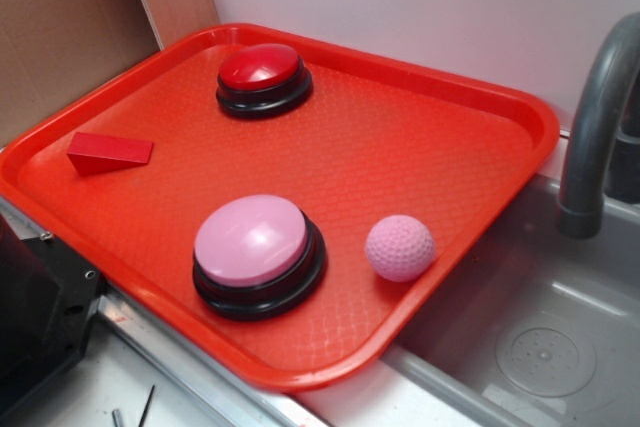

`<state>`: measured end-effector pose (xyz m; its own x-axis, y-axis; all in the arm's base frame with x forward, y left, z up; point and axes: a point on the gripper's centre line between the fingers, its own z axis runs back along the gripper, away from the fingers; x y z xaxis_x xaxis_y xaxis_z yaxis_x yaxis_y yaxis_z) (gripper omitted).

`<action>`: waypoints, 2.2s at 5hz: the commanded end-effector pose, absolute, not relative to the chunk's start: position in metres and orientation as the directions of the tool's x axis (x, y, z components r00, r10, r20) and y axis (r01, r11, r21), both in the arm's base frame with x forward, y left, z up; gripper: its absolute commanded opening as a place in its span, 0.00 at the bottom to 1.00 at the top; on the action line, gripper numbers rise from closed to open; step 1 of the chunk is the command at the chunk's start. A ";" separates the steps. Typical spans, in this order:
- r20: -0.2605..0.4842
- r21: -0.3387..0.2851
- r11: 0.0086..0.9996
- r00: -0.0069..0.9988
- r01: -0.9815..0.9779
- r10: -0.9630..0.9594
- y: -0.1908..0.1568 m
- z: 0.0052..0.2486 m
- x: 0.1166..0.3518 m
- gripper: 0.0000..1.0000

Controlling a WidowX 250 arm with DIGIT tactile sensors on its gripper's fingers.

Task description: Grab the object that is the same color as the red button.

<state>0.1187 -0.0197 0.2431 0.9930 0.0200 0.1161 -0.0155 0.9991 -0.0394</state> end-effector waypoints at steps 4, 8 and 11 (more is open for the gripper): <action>0.232 0.058 0.908 0.879 0.414 -0.416 0.082 0.149 0.148 1.00; 0.059 0.103 0.851 0.850 0.516 -0.523 0.119 0.036 0.162 1.00; 0.029 0.090 0.832 0.834 0.547 -0.551 0.102 0.022 0.165 0.00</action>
